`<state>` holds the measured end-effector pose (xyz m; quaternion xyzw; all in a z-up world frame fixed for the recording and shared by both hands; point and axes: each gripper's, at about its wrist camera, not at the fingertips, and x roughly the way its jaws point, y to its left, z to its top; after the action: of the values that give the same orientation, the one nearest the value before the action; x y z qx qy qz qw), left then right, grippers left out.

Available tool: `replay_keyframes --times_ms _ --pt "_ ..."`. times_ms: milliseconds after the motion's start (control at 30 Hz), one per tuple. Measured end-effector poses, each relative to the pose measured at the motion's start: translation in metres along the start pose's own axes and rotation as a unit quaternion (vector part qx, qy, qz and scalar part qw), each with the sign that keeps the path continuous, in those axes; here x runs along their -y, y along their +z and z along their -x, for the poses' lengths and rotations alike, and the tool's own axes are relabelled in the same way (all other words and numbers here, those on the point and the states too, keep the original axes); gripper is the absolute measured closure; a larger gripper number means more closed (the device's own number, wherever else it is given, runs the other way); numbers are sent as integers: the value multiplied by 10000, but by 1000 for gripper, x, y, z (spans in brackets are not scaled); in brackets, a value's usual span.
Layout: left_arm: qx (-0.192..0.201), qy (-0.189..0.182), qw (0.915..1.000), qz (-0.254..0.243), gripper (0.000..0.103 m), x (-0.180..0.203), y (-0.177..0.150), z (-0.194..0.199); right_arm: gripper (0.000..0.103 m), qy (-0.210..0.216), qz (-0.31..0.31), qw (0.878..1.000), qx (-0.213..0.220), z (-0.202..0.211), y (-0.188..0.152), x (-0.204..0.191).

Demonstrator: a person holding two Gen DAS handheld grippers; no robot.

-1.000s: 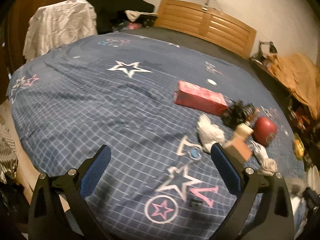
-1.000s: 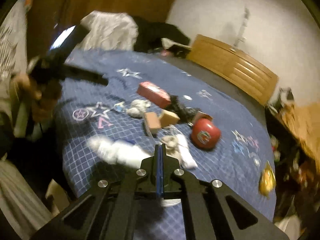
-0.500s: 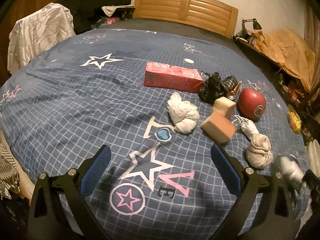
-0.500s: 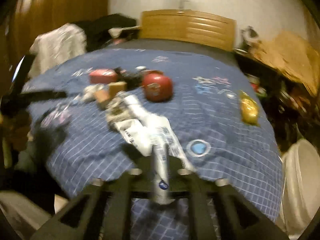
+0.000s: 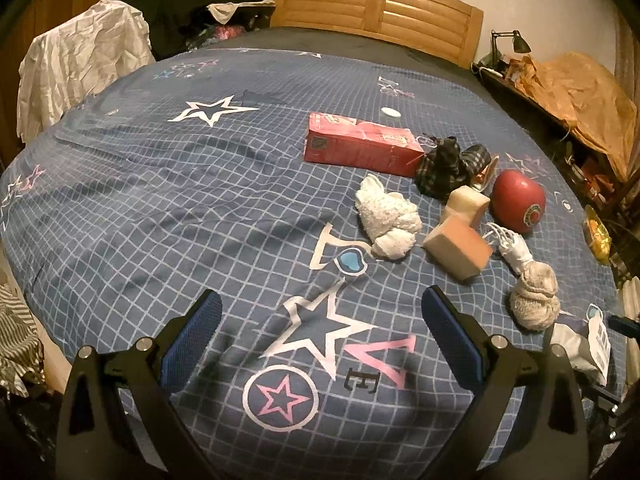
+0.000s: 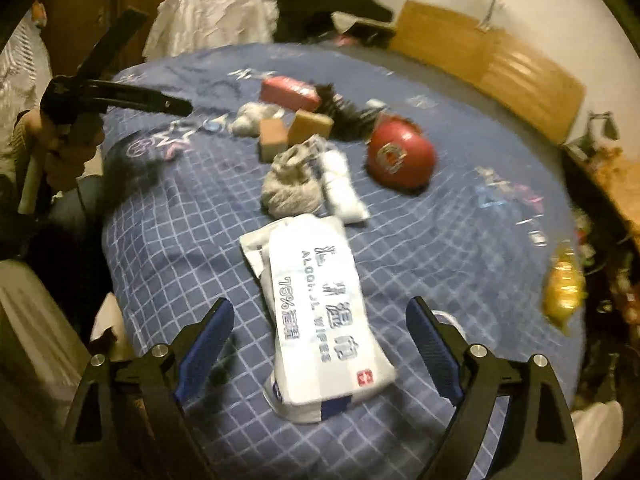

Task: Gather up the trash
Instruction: 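Grasp the white alcohol wipes packet with the right tool, then grasp the orange sponge with the left tool while the right tool holds the wipes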

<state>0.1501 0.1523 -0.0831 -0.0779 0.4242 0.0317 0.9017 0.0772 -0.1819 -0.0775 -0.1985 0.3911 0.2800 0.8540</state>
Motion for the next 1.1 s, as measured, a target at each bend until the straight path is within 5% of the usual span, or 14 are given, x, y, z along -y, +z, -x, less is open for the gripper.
replay_keyframes --times_ms 67,200,433,667,867,1100 --pt "-25 4 10000 -27 6 1 -1 -2 50 248 -98 9994 -242 -14 -1 3" --pt "-69 -5 10000 -53 6 3 -1 -6 59 174 -321 9992 -147 -16 -9 -1" --pt "-62 -614 9967 -518 9 35 2 -4 60 -50 -1658 9853 397 21 -32 7" --pt "-188 -1424 9740 -1750 34 88 13 -31 60 -63 -2743 9579 843 50 -64 13" --pt "-409 -1433 9679 -2026 35 99 25 -66 60 -91 -2975 9505 890 54 -75 18" --pt "-455 -1468 9642 -2162 50 108 28 -85 60 -45 -3028 9487 913 53 -75 19"
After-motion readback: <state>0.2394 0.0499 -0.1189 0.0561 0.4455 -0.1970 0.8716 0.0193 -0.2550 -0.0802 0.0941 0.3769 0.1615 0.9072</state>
